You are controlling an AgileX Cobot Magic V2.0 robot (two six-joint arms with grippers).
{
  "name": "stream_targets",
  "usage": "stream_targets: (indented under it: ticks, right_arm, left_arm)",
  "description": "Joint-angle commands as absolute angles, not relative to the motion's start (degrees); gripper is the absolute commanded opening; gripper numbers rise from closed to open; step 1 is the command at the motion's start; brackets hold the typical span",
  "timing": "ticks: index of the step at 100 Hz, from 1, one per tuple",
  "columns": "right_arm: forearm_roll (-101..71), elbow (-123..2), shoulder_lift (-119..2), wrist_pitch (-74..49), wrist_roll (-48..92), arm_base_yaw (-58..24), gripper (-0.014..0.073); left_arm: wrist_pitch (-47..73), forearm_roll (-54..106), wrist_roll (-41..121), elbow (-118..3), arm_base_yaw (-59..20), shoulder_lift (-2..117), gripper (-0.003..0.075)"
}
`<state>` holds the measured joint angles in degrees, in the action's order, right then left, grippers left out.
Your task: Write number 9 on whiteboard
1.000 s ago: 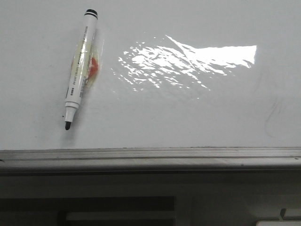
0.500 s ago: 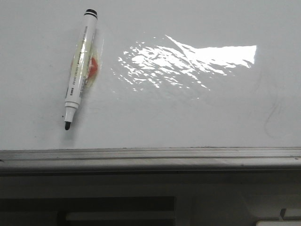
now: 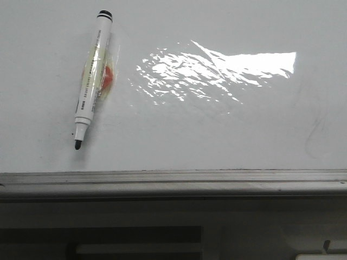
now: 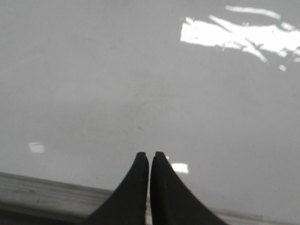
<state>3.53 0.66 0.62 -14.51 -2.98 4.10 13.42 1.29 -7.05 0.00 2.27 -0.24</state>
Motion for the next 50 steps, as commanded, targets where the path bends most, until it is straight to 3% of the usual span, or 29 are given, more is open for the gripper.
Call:
stream_targets:
  ticks: [1,25,50]
  right_arm:
    - [2.60,2.24,1.54,-7.60,-3.58,4.37,-0.0061]
    - [0.51,2.24,1.54,8.78,-3.69,4.37,-0.0061]
    - [0.51,2.03,1.54,6.26,-3.69,4.37,-0.0061]
  left_arm:
    - [6.15,3.74,-7.27,1.13,2.26,-1.83,-0.0020]
    - [-1.28,3.74,-7.27,1.13,2.26,-1.83,-0.0020]
    - [-9.85,3.74,-7.27,1.13,2.37,-1.83,-0.0020]
